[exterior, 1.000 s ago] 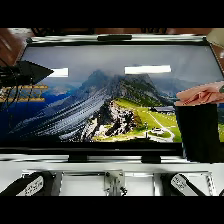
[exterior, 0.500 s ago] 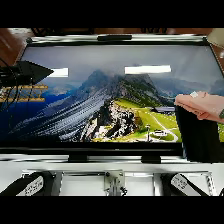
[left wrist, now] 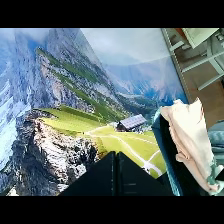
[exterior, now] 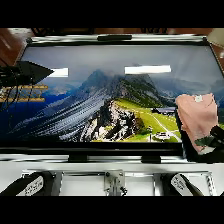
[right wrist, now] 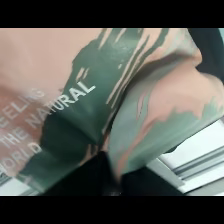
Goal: Fold the shirts.
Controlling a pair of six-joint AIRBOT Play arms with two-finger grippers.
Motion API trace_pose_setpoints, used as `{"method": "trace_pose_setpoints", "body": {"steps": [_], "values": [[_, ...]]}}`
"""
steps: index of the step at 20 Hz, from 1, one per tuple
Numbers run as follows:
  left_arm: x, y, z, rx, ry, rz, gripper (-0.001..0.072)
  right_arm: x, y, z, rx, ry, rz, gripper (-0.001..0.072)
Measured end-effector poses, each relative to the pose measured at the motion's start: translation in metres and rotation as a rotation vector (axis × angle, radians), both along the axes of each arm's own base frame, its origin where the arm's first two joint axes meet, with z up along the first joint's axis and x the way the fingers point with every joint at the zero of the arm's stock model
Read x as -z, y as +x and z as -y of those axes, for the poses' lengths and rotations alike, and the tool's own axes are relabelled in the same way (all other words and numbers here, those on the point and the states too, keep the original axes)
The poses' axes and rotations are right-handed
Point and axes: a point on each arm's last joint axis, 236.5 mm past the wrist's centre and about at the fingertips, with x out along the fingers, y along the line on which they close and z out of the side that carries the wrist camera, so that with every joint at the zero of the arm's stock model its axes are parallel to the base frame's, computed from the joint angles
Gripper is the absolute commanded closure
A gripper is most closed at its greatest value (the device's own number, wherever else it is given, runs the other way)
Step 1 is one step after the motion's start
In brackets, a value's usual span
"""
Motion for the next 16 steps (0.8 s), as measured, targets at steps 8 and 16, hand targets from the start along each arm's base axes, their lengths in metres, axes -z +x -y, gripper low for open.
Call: {"method": "trace_pose_setpoints", "body": {"steps": [8, 16], "values": [[0.012, 0.000, -0.003, -0.005, 0.093, -0.010, 0.0679, -0.090, 0.050, 0.071, -0.034, -0.339, 0.252, 0.0043], [0.099, -0.003, -0.036, -0.013, 0.792, -0.194, 0.0011, -0.210, 0.219, -0.067, -0.359, -0.236, 0.891, 0.0043]]}}
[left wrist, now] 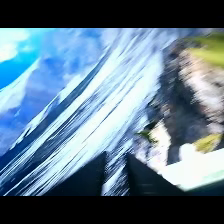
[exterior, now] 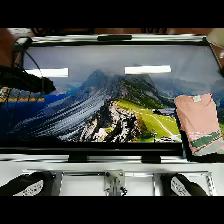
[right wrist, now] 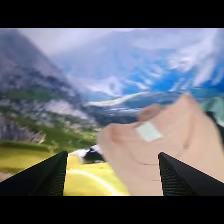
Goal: Fold the shirts.
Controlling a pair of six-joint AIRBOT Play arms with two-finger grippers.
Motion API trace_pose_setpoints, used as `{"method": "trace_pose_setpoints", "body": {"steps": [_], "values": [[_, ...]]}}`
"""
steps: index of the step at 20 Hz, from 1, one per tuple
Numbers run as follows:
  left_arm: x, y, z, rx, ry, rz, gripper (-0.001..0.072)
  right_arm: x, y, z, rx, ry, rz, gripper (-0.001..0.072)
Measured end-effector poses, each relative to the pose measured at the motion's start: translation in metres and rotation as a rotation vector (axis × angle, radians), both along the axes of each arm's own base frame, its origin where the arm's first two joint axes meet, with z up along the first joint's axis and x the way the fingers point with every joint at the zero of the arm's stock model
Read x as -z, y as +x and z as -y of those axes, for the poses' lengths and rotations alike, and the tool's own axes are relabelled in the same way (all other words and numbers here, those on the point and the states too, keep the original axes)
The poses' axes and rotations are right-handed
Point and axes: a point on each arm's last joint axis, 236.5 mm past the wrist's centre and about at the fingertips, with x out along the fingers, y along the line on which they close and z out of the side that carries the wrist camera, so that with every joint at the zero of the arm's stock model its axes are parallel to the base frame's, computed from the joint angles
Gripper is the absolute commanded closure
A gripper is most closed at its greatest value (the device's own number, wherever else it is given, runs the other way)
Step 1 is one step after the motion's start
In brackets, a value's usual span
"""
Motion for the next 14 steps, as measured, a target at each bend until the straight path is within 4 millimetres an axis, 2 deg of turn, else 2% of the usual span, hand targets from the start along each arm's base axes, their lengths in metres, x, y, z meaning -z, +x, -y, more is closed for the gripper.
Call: {"method": "trace_pose_setpoints", "body": {"steps": [1, 3, 6, 7, 10, 14], "values": [[0.013, -0.004, 0.001, 0.001, 0.041, -0.049, -0.0008, 0.018, 0.009, -0.028, -0.052, 0.016, -0.051, 0.0044], [0.041, -0.015, 0.004, 0.003, 0.111, -0.160, -0.0007, 0.067, 0.015, -0.083, -0.150, 0.052, -0.207, 0.0044], [0.076, -0.030, 0.001, -0.011, 0.180, -0.274, -0.0008, 0.132, 0.005, -0.159, -0.293, 0.106, -0.422, 0.0044], [0.083, -0.034, -0.001, -0.018, 0.194, -0.293, -0.0007, 0.145, 0.000, -0.175, -0.325, 0.110, -0.472, 0.0043], [0.099, -0.042, -0.002, -0.026, 0.212, -0.319, -0.0007, 0.172, -0.013, -0.204, -0.390, 0.081, -0.568, 0.0043], [0.111, -0.041, -0.001, -0.039, 0.210, -0.317, -0.0007, 0.183, -0.021, -0.222, -0.428, 0.081, -0.613, 0.0043]]}}
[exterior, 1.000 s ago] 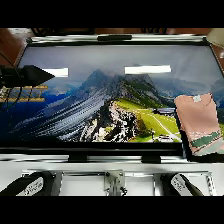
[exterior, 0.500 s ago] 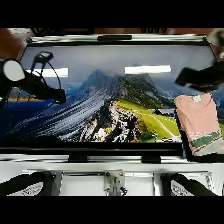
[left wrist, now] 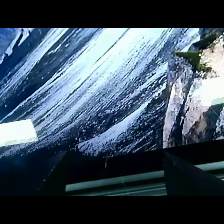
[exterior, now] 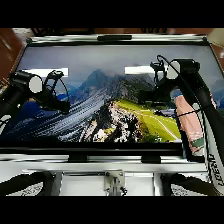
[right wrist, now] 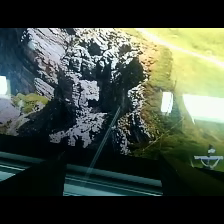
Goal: Fold the shirts.
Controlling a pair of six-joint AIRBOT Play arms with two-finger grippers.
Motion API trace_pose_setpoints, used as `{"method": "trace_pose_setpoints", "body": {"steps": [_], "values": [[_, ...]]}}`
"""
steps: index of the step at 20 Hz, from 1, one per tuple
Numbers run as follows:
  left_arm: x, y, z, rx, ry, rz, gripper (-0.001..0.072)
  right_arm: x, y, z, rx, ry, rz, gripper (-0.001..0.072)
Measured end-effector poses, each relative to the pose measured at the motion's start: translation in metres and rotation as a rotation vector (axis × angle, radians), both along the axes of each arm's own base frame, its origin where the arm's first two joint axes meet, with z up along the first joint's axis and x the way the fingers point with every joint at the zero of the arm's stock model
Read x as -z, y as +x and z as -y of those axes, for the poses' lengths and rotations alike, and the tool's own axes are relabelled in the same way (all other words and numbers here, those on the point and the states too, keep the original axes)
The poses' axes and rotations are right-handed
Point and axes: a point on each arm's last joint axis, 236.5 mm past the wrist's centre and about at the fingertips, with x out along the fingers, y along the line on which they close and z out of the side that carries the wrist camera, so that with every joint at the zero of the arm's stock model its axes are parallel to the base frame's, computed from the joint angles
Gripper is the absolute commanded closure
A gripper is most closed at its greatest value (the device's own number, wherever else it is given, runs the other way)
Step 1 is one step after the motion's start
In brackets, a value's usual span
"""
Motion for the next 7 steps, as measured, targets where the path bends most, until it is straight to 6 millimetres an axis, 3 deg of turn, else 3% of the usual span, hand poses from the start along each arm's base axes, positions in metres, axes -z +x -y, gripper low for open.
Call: {"method": "trace_pose_setpoints", "body": {"steps": [7], "values": [[0.0037, 0.0066, 0.0048, -0.007, -0.019, 0.031, -0.0008, 0.0034, -0.0041, -0.0067, -0.015, 0.004, -0.018, 0.0043]]}}
